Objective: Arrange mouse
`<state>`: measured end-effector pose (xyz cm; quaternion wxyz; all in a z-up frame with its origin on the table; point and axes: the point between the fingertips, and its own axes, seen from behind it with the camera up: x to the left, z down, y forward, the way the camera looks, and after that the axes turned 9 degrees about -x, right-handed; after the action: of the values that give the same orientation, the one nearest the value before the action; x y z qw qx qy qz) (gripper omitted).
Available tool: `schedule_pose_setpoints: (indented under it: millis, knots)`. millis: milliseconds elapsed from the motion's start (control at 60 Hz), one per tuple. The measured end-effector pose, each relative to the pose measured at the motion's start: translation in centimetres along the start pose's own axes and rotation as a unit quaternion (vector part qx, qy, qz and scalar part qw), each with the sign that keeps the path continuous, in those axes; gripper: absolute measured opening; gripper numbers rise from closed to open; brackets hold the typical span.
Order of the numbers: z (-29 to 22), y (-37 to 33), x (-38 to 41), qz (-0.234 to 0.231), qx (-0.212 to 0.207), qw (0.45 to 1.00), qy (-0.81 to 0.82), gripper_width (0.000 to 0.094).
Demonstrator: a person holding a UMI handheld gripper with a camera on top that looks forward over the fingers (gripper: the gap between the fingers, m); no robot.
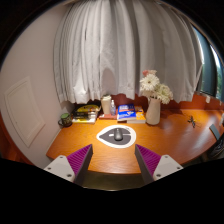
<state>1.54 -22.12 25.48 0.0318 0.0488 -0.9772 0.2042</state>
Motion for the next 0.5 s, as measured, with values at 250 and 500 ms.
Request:
schedule_pose_setpoints:
  millis: [250, 500]
  knots:
    - [-0.9, -2.1, -0.3, -0.002, -0.014, 1.000, 0.001, 0.0846]
    - [-0.7, -2.3, 0.1, -0.007, -0.014, 1.000, -0.001, 0.0846]
